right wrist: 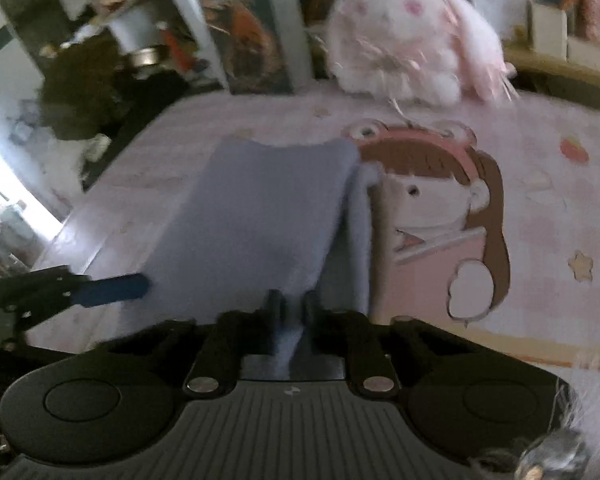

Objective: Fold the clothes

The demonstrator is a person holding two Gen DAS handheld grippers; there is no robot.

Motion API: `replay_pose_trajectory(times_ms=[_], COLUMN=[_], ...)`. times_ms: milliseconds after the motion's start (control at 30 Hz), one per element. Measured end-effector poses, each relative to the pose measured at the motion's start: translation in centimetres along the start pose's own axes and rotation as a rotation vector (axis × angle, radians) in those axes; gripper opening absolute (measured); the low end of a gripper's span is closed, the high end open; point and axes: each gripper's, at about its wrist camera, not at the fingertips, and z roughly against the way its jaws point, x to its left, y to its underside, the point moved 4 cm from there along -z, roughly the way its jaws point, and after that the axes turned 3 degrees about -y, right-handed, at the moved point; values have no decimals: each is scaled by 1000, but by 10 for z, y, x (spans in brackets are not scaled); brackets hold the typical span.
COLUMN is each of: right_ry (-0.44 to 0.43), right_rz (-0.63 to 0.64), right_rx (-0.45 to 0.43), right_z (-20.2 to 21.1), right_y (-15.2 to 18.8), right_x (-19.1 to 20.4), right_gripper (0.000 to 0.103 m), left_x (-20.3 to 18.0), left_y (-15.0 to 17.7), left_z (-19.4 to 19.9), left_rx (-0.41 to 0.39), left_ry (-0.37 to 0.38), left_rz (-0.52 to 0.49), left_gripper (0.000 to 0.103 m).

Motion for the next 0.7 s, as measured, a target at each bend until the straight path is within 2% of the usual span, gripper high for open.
replay_pose_trajectory(times_ms=[33, 100, 167, 233, 300, 367, 400, 433, 500, 600, 700], right_ry=[-22, -24, 41, 89, 60, 73, 71, 59, 46, 48, 37], right_rz=[38, 84, 66, -4, -73, -54, -50, -65, -108, -192, -275], right_rx=[-51, -99, -62, 20, 14, 15, 11, 9, 16, 50, 81], right_z=[8, 18, 10, -8, -11, -6, -2, 1, 5, 2, -1], right_y=[-2, -4, 1, 9, 11, 10, 9, 9, 10, 15, 21], right_x=[6, 14, 8, -7, -15, -15, -15, -17, -22, -29, -35], right_gripper=[8, 8, 8, 8, 9, 22, 31, 35, 58, 60, 62], left_x=[1, 6, 10, 10, 11, 17, 24, 32, 49, 75, 88], left_y=[0, -2, -3, -4, -6, -10, -12, -15, -19, -17, -8], left_z=[0, -1, -1, -1, 3, 9, 13, 17, 19, 9, -6], left_rx=[3, 7, 7, 8, 9, -9, -31, -58, -82, -35, 39], left_ry=[1, 15, 32, 37, 35, 27, 20, 17, 28, 47, 75], left_rz=[5, 40, 72, 74, 63, 93, 124, 163, 248, 376, 452], left_gripper=[57, 57, 57, 58, 58, 61, 66, 70, 75, 76, 76])
